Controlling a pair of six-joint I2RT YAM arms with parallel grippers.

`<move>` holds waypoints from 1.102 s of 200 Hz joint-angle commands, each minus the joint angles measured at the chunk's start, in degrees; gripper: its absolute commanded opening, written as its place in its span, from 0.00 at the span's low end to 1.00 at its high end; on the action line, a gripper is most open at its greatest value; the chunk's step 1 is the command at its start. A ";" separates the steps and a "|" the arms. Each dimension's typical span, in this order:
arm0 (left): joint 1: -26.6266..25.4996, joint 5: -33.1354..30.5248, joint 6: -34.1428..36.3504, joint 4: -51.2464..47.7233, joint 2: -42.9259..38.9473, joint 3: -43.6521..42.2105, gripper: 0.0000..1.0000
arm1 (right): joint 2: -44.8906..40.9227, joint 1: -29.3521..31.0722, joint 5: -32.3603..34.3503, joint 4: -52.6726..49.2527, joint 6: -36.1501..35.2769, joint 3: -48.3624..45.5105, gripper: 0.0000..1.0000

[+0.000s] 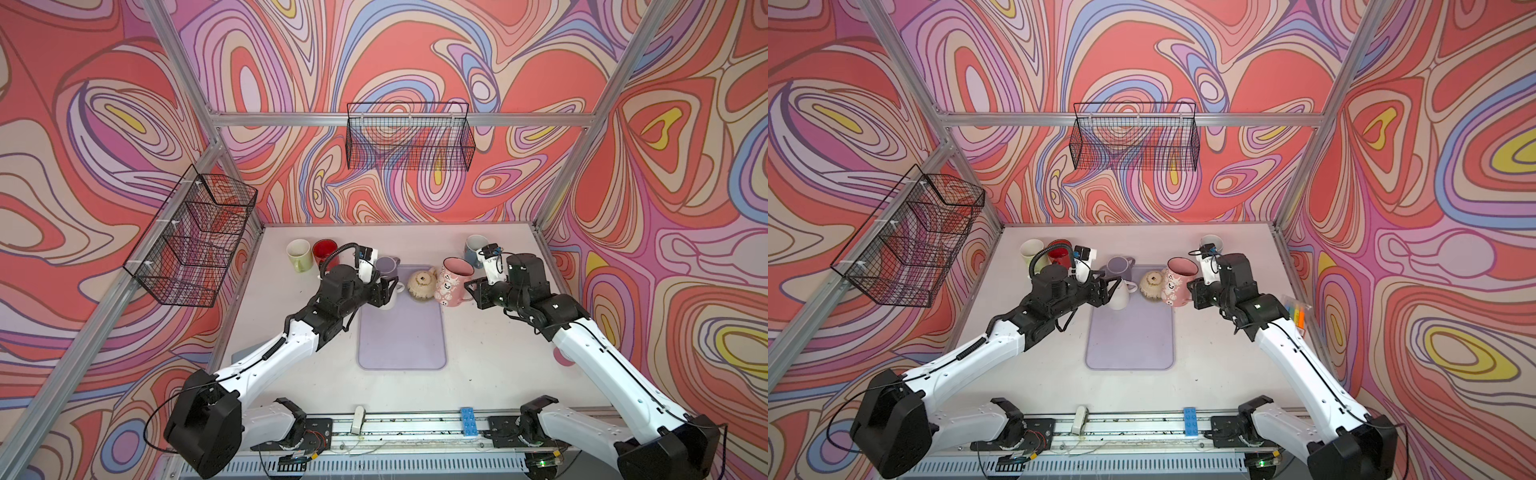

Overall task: Turn the mug right side up
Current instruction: 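Carry the upright pink mug with the right gripper toward the blue mug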

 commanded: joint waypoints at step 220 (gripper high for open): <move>6.30 -11.60 10.77 -30.52 -18.69 3.50 0.66 | 17.09 -16.89 23.97 20.41 -5.53 10.23 0.00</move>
